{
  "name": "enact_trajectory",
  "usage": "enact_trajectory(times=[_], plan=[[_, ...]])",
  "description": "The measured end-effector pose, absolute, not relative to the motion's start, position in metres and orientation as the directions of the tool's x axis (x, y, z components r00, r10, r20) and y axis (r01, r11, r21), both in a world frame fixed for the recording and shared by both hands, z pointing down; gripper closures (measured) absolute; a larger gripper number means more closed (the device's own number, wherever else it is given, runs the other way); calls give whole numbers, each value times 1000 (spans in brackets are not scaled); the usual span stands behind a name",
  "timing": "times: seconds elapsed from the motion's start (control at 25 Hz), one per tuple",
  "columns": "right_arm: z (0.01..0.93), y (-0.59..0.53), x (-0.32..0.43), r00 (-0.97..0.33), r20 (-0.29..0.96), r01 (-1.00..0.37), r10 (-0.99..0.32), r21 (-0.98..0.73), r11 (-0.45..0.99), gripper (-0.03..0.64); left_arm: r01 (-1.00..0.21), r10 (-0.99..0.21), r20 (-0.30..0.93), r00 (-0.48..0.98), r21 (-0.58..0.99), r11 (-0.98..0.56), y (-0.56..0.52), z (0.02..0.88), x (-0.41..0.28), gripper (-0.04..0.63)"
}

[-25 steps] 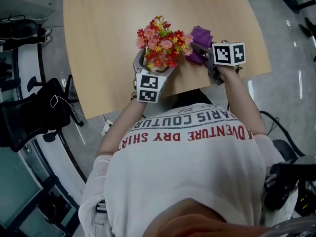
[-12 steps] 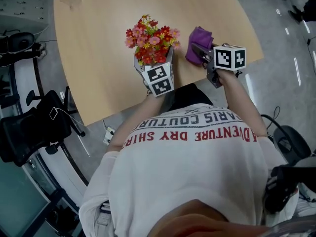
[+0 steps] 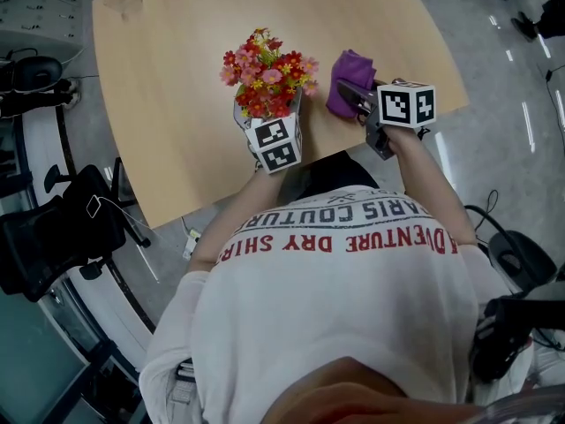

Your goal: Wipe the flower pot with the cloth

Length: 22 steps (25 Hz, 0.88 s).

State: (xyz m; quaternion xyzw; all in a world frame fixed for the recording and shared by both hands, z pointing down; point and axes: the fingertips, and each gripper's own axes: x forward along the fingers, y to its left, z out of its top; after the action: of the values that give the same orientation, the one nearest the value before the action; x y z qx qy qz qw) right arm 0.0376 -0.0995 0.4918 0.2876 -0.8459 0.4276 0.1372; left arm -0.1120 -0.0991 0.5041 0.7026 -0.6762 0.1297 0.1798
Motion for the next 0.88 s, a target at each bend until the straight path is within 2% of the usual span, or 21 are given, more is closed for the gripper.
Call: enact_trajectory(times=[0.24, 0.48, 0.72, 0.88], plan=[[482, -99, 15, -839, 455, -544, -300, -674, 499, 572, -969, -877, 415, 244, 82, -232, -93, 498, -108, 69], [474, -100, -14, -895, 416, -434, -163, -723, 537, 572, -872, -778, 418, 470, 84, -482, -84, 496, -102, 71], [466, -112, -27, -920, 387, -347, -59, -734, 583, 571, -768, -668, 437, 602, 86, -635, -86, 501, -103, 71], [466, -117, -30, -922, 388, -311, 0, -738, 598, 571, -727, -626, 444, 641, 88, -681, -89, 501, -101, 71]])
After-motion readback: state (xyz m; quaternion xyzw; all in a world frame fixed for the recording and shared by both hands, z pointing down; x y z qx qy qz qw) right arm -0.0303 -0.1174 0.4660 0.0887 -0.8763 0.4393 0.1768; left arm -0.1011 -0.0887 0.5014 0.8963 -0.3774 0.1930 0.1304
